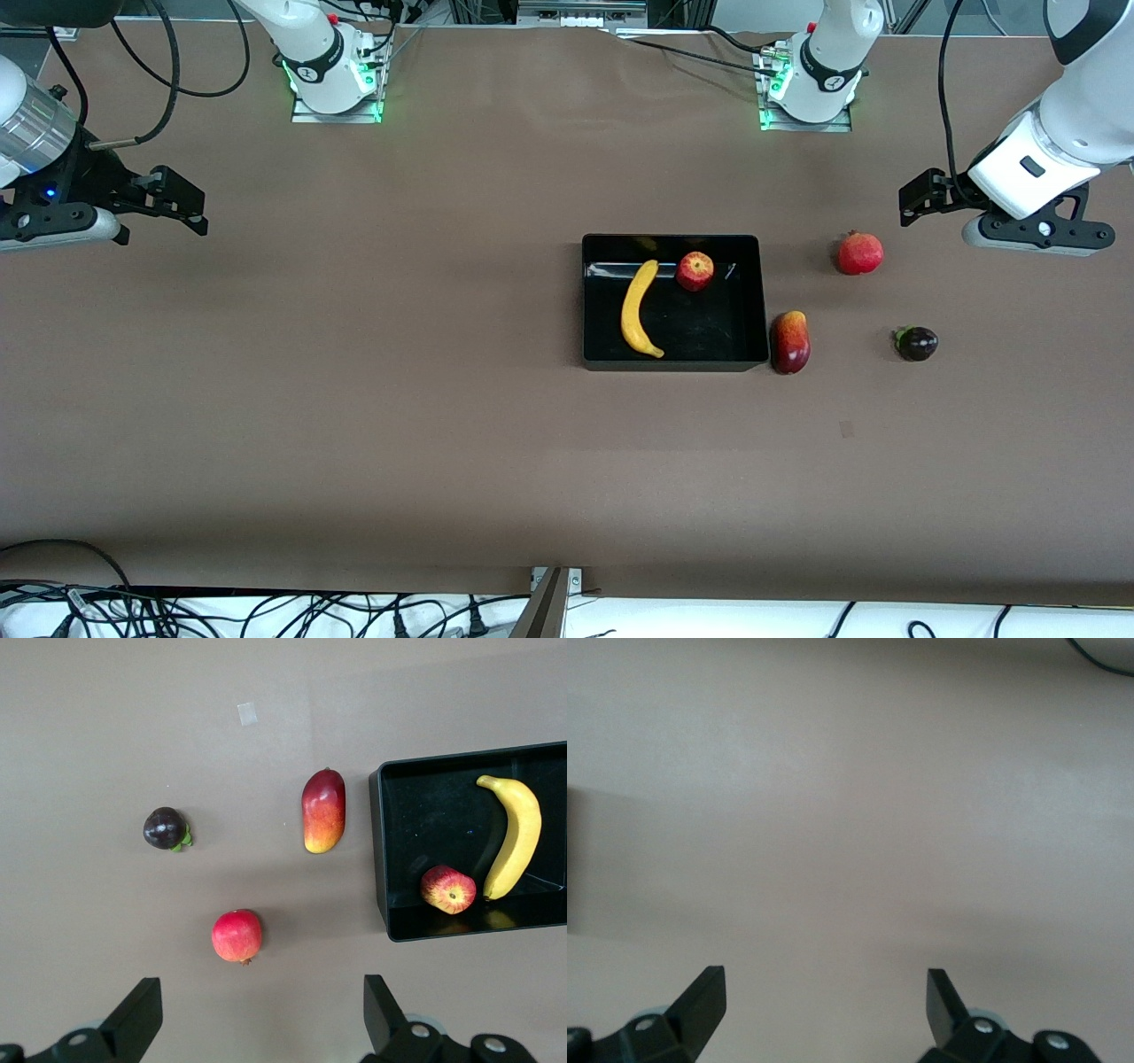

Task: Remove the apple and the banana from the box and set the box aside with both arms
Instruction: 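Move the left gripper toward the black tray, then lower the left gripper onto the red apple in the tray and grasp, then lift the apple out and set it beside the pomegranate, then reach the left gripper into the tray and grasp the yellow banana, then lift the banana out with the left gripper while the right gripper reaches the tray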

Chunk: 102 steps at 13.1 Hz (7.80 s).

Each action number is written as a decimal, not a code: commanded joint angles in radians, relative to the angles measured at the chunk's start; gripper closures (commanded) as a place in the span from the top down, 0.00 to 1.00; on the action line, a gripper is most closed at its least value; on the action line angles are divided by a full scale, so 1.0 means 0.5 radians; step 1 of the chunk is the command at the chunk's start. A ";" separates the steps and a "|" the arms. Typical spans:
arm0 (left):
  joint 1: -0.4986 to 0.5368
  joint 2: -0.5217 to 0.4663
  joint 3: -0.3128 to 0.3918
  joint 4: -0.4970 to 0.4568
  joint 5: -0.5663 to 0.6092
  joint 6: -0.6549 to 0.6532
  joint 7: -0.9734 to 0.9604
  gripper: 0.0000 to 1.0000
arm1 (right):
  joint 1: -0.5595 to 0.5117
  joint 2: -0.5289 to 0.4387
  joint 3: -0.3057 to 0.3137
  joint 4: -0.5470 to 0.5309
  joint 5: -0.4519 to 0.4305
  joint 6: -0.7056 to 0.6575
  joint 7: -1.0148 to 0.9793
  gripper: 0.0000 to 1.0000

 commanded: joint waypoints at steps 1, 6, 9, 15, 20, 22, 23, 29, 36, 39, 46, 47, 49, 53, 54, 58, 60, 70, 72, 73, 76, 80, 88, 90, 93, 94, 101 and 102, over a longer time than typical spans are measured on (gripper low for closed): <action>-0.012 0.111 0.008 0.187 -0.047 -0.124 0.019 1.00 | -0.009 0.005 0.014 0.024 -0.002 -0.010 0.001 1.00; -0.008 0.117 0.005 0.184 -0.065 -0.201 0.013 1.00 | -0.009 0.005 0.017 0.024 0.001 -0.010 0.007 1.00; -0.057 0.157 -0.053 0.157 -0.069 -0.349 -0.195 1.00 | -0.009 0.005 0.017 0.021 0.007 -0.007 0.016 1.00; -0.152 0.568 -0.317 0.059 -0.041 0.119 -0.633 1.00 | 0.019 -0.004 0.026 0.021 0.010 -0.010 0.016 1.00; -0.517 0.648 -0.326 -0.548 0.161 1.051 -1.245 1.00 | 0.022 -0.004 0.026 0.021 0.007 -0.013 0.016 1.00; -0.570 0.657 -0.326 -0.784 0.244 1.380 -1.279 1.00 | 0.022 -0.004 0.026 0.021 0.007 -0.010 0.016 1.00; -0.564 0.657 -0.326 -0.873 0.284 1.515 -1.282 1.00 | 0.019 -0.004 0.026 0.024 0.007 -0.010 0.016 1.00; -0.552 0.808 -0.326 -1.000 0.336 1.814 -1.285 0.67 | 0.022 -0.004 0.026 0.024 0.007 -0.010 0.016 1.00; -0.472 0.661 -0.330 -0.747 0.336 1.332 -1.203 0.26 | 0.025 -0.004 0.026 0.024 0.007 -0.007 0.016 1.00; -0.310 0.642 -0.330 -0.308 0.303 0.550 -0.725 0.27 | 0.028 -0.004 0.026 0.024 0.007 -0.010 0.013 1.00; 0.169 0.550 -0.345 -0.689 0.287 0.622 0.323 0.27 | 0.059 -0.004 0.029 0.024 0.001 -0.010 0.010 1.00; 0.169 0.517 -0.345 -0.860 0.284 0.837 0.323 0.27 | 0.074 -0.007 0.029 0.024 0.001 -0.010 0.010 1.00; 0.176 0.492 -0.342 -1.158 0.284 1.278 0.323 0.27 | 0.095 -0.007 0.029 0.024 0.004 -0.010 0.010 1.00; 0.222 0.581 -0.342 -1.279 0.287 1.553 0.335 0.55 | 0.135 -0.004 0.026 0.024 -0.015 -0.010 0.010 1.00; 0.225 0.572 -0.342 -1.279 0.287 1.554 0.326 1.00 | 0.135 -0.004 0.026 0.024 -0.012 -0.010 0.010 1.00; 0.209 0.345 -0.397 -1.108 0.281 1.154 0.170 1.00 | 0.132 -0.004 0.023 0.024 -0.012 -0.010 0.010 1.00; 0.197 0.350 -0.507 -0.741 0.266 0.694 -0.048 1.00 | 0.132 -0.004 0.020 0.024 -0.015 -0.010 0.010 1.00; -0.431 1.157 -0.575 0.046 -0.048 0.945 -1.257 1.00 | 0.132 -0.004 0.020 0.024 -0.015 -0.010 0.010 1.00; -0.462 1.292 -0.584 0.046 0.145 1.080 -1.294 1.00 | 0.132 -0.004 0.020 0.024 -0.015 -0.010 0.010 1.00; -0.505 1.356 -0.584 0.046 0.152 1.145 -1.328 1.00 | 0.132 -0.004 0.020 0.024 -0.015 -0.010 0.010 1.00; -0.616 1.452 -0.551 0.000 0.304 1.283 -1.414 1.00 | 0.132 -0.004 0.020 0.024 -0.015 -0.007 0.010 1.00; -0.598 1.455 -0.554 -0.049 0.438 1.290 -1.423 0.28 | 0.132 -0.007 0.017 0.027 0.004 -0.010 -0.018 1.00; -0.426 1.198 -0.572 -0.024 0.416 0.993 -1.389 0.00 | 0.139 0.011 0.020 0.027 -0.002 -0.240 -0.021 1.00; -0.386 1.106 -0.575 0.024 0.413 0.852 -1.386 0.00 | 0.139 0.020 0.020 0.036 0.004 -0.249 -0.024 1.00; -0.319 1.047 -0.575 0.229 0.413 0.509 -1.359 0.00 | 0.310 0.118 0.026 0.006 0.004 -0.189 0.019 1.00; -0.270 1.047 -0.575 0.294 0.413 0.392 -1.246 0.00 | 0.371 0.179 0.026 -0.016 0.010 -0.097 0.113 1.00; 0.395 1.120 -0.569 0.206 0.441 0.304 0.226 0.00 | 0.987 0.725 0.026 0.039 0.114 0.562 1.085 1.00; 0.472 1.127 -0.566 0.105 0.447 0.439 0.361 0.00 | 1.098 0.847 0.026 0.106 0.114 0.654 1.263 1.00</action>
